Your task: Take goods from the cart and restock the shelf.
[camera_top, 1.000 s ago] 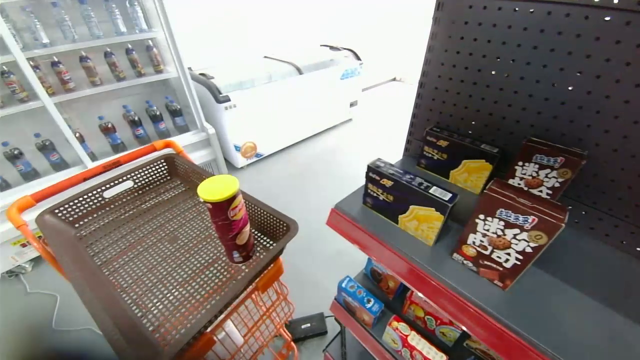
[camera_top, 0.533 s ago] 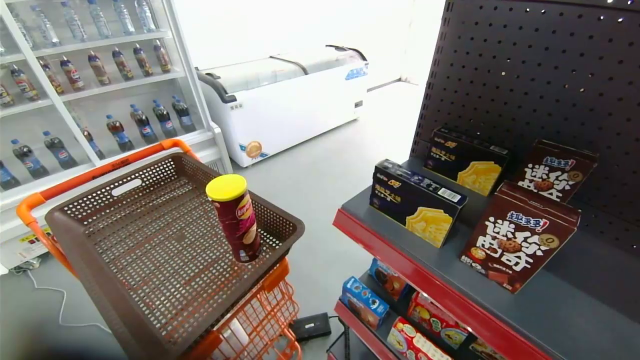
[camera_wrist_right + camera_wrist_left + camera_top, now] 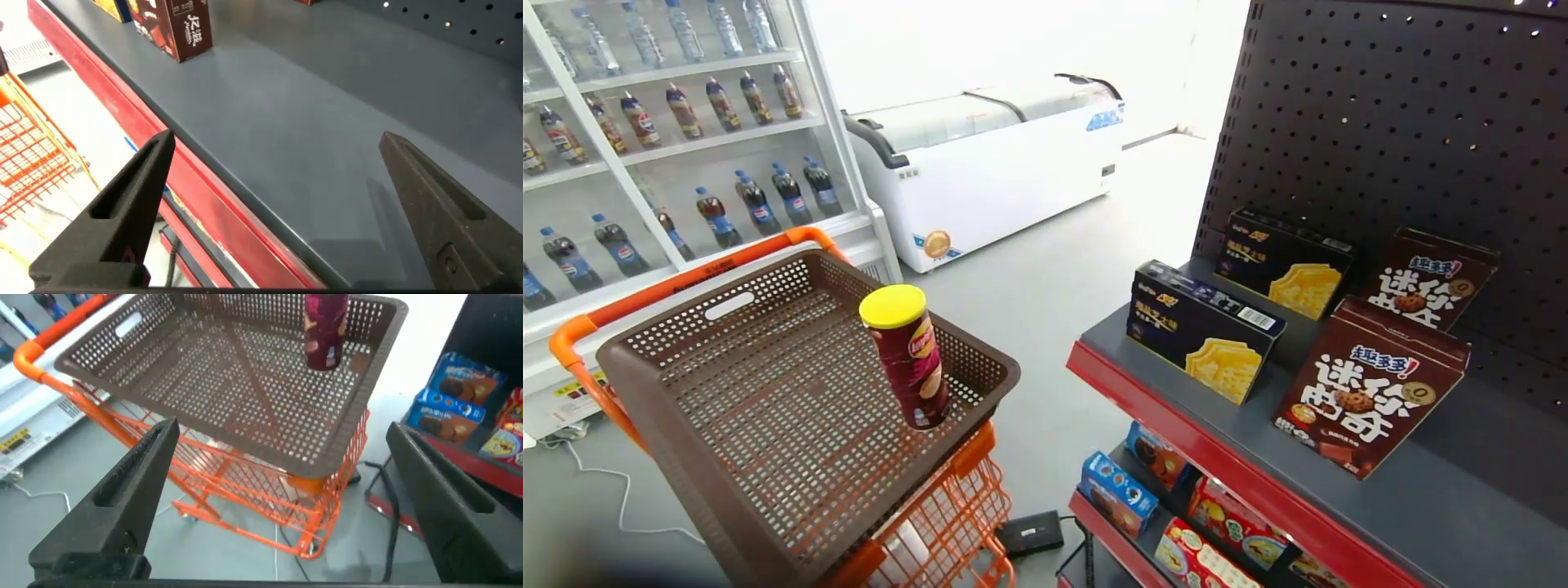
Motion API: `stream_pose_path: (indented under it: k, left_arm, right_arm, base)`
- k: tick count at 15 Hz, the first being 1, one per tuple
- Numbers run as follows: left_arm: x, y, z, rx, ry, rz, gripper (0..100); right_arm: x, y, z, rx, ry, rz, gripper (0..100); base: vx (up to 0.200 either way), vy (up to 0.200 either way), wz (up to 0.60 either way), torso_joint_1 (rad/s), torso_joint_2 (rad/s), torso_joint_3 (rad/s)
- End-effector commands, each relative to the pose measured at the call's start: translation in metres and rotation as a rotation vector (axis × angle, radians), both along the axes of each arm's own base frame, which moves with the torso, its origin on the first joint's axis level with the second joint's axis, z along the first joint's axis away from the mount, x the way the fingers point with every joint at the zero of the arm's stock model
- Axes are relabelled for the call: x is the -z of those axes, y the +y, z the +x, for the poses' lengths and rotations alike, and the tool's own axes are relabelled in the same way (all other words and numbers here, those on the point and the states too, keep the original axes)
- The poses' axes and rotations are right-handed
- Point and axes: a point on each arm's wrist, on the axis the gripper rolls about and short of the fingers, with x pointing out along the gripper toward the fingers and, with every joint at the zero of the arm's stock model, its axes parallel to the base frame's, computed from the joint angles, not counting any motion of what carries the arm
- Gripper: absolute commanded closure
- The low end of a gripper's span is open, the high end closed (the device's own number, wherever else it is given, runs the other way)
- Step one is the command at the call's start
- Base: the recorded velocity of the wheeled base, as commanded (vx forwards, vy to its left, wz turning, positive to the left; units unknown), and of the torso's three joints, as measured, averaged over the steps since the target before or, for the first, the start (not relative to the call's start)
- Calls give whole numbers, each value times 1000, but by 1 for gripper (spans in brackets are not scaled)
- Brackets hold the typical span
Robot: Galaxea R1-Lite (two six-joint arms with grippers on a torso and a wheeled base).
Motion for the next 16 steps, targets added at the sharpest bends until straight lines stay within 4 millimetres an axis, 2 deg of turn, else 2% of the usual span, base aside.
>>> stream_pose_path:
  k: [1, 4, 7, 9, 10, 12, 13, 14, 15, 16]
  left_arm:
    - [-14, 0, 29, -12, 140, 9, 0]
    - [-17, 1, 51, -78, 212, 29, 0]
    - [-19, -3, 82, -23, 252, 37, 0]
    - [-24, -5, 111, 11, 225, 28, 0]
    - [-26, -10, 134, 77, 196, 17, 0]
    - [-23, -13, 157, 92, 189, 22, 0]
    - [-20, -16, 179, 95, 161, 21, 0]
    - [-20, -17, 181, 98, 160, 21, 0]
    - [-14, -28, 201, 145, 140, 21, 0]
    - [-10, -37, 210, 183, 117, 20, 0]
  right_arm:
    - [0, 0, 0, 1, 1, 0, 0]
    - [0, 0, 0, 1, 1, 0, 0]
    - [0, 0, 0, 1, 1, 0, 0]
    - [0, 0, 0, 1, 1, 0, 0]
    - [0, 0, 0, 1, 1, 0, 0]
    - [0, 0, 0, 1, 1, 0, 0]
    - [0, 0, 0, 1, 1, 0, 0]
    - [0, 0, 0, 1, 1, 0, 0]
    - [0, 0, 0, 1, 1, 0, 0]
    - [0, 0, 0, 1, 1, 0, 0]
  base:
    - [0, 0, 0, 0, 0, 0]
    - [0, 0, 0, 0, 0, 0]
    - [0, 0, 0, 0, 0, 0]
    - [0, 0, 0, 0, 0, 0]
    - [0, 0, 0, 0, 0, 0]
    - [0, 0, 0, 0, 0, 0]
    - [0, 0, 0, 0, 0, 0]
    - [0, 0, 0, 0, 0, 0]
    - [0, 0, 0, 0, 0, 0]
    - [0, 0, 0, 0, 0, 0]
